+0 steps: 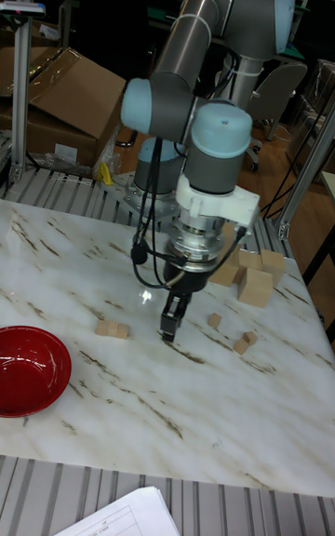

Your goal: Stack the blocks into a pyramid shape

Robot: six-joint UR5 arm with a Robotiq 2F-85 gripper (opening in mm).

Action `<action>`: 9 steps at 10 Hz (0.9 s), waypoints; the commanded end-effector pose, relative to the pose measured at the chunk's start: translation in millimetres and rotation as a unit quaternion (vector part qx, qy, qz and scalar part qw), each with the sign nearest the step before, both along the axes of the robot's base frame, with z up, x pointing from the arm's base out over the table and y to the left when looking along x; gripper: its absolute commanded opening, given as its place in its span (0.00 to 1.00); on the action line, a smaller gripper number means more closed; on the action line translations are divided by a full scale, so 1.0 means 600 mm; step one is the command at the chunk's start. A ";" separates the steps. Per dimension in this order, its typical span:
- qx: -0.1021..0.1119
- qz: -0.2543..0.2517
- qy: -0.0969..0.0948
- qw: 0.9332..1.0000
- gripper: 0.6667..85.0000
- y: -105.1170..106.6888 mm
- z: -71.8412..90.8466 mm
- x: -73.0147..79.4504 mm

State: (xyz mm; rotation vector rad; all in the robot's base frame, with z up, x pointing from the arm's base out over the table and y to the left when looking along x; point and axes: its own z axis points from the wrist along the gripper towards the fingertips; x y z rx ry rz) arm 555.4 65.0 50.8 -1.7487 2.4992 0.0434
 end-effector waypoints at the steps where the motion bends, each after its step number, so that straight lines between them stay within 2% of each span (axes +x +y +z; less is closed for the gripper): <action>1: 0.020 -0.047 -0.008 0.999 0.45 0.068 -0.019 0.008; 5: 0.039 -0.091 -0.009 0.995 0.44 0.110 -0.034 0.016; 6: 0.036 -0.094 -0.008 0.995 0.42 0.105 -0.035 0.016; 7: 0.033 -0.107 -0.001 0.994 0.34 0.102 -0.038 0.014; 9: 0.038 -0.140 0.004 0.989 0.33 0.105 -0.045 0.021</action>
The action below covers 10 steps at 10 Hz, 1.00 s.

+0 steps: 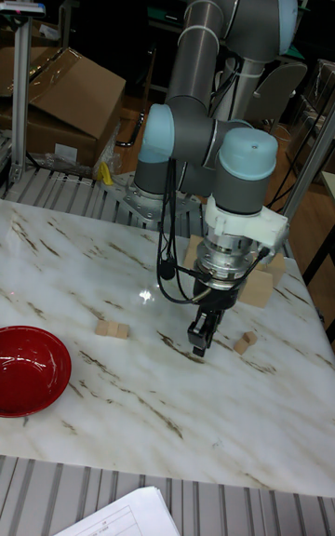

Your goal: Stack the blocks into a pyramid shape

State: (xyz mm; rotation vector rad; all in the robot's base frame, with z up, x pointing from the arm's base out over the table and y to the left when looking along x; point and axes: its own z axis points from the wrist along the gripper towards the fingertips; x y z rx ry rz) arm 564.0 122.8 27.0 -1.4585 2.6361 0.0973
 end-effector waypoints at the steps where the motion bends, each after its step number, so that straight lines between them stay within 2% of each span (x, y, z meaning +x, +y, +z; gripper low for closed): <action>1: 0.020 -0.080 0.012 0.997 0.21 0.014 -0.007 0.008; 2: 0.037 -0.145 0.028 0.988 0.00 0.022 -0.004 0.005; 3: 0.026 -0.162 0.039 0.986 0.00 0.008 0.001 0.000; 4: -0.028 -0.160 0.035 0.986 0.00 -0.040 -0.002 -0.005; 5: -0.043 -0.164 0.033 0.985 0.00 -0.054 -0.002 -0.005; 6: -0.043 -0.182 0.028 0.982 0.00 -0.056 -0.002 0.000; 7: -0.048 -0.194 0.010 0.980 0.00 -0.064 -0.001 0.015; 10: -0.053 -0.205 0.002 0.977 0.00 -0.070 0.000 0.021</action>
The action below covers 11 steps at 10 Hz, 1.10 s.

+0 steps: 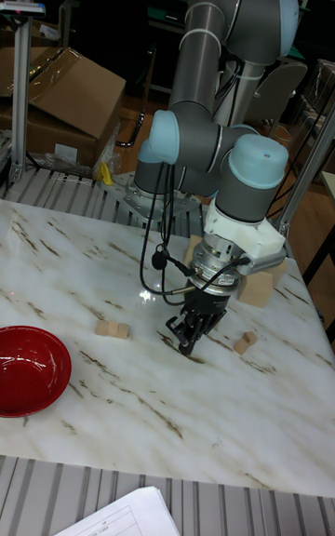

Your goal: Stack the blocks into a pyramid shape

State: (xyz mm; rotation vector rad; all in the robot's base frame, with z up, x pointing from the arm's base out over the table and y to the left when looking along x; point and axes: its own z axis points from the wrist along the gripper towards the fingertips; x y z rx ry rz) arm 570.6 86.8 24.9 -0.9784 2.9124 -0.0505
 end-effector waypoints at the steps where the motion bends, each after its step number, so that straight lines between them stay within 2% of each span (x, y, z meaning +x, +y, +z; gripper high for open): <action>1: -0.007 -0.023 -0.014 1.000 0.00 -0.011 0.004 0.014; 3: -0.010 -0.019 -0.016 1.000 0.00 -0.013 0.004 0.015; 5: 0.013 -0.028 -0.063 0.998 0.00 0.005 0.010 0.056; 6: 0.013 -0.032 -0.077 0.996 0.00 0.004 0.012 0.067; 7: 0.028 -0.044 -0.086 0.995 0.00 0.015 0.015 0.076; 8: 0.047 -0.059 -0.091 0.993 0.00 0.029 0.017 0.080; 9: 0.052 -0.065 -0.093 0.992 0.00 0.032 0.018 0.083; 11: 0.045 -0.055 -0.088 0.994 0.00 0.028 0.016 0.078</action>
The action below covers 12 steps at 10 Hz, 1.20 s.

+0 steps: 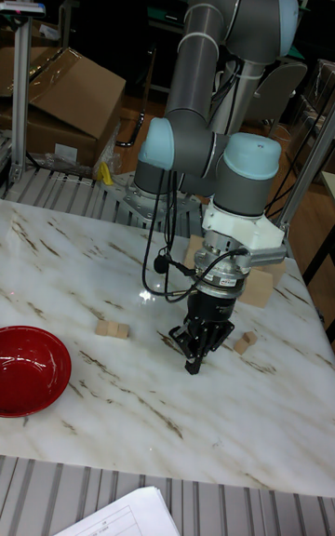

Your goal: Stack the blocks into a pyramid shape

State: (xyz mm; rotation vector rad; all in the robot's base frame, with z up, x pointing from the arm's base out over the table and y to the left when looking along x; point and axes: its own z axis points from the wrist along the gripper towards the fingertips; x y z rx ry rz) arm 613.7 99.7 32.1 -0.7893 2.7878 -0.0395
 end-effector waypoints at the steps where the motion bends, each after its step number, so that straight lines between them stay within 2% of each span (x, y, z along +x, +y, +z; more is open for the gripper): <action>1: 0.012 -0.012 0.010 1.000 0.00 0.005 0.000 -0.008; 2: 0.017 -0.021 0.029 0.999 0.00 0.008 -0.003 -0.022; 3: 0.014 -0.024 0.034 0.999 0.00 0.005 0.000 -0.029; 5: 0.006 -0.030 0.046 0.998 0.00 -0.001 0.029 -0.054; 8: 0.017 -0.054 0.078 0.995 0.00 0.023 0.080 -0.115; 9: 0.028 -0.063 0.083 0.994 0.00 0.047 0.083 -0.125; 10: 0.034 -0.075 0.078 0.994 0.00 0.069 0.076 -0.132; 11: 0.029 -0.078 0.073 0.994 0.00 0.086 0.064 -0.141; 12: 0.013 -0.066 0.069 0.995 0.00 0.085 0.054 -0.147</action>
